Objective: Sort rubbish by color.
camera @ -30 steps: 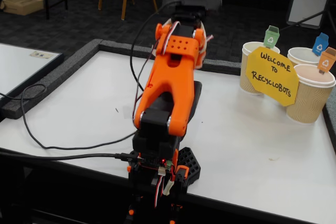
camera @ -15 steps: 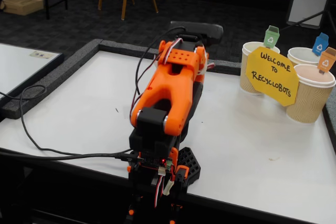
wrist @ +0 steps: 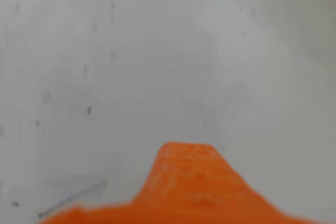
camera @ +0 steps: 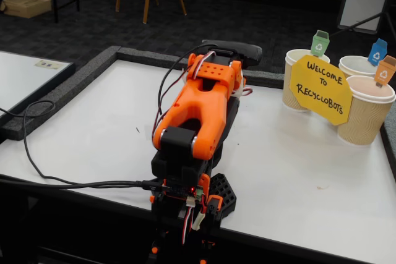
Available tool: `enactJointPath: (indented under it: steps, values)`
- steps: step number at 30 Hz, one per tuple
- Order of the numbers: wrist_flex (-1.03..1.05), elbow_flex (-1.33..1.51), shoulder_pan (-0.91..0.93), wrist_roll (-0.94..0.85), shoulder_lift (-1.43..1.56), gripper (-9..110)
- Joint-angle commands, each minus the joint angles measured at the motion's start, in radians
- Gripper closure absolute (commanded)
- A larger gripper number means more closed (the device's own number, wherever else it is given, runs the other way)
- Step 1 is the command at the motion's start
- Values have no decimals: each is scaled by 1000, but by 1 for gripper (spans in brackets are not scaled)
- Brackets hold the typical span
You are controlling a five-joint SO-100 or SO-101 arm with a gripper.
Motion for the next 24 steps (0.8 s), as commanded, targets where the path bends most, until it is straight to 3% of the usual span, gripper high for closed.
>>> enactJointPath:
  steps: [1, 24]
  values:
    - [5, -64, -6, 18, 14, 101]
    - [5, -64, 12, 18, 14, 101]
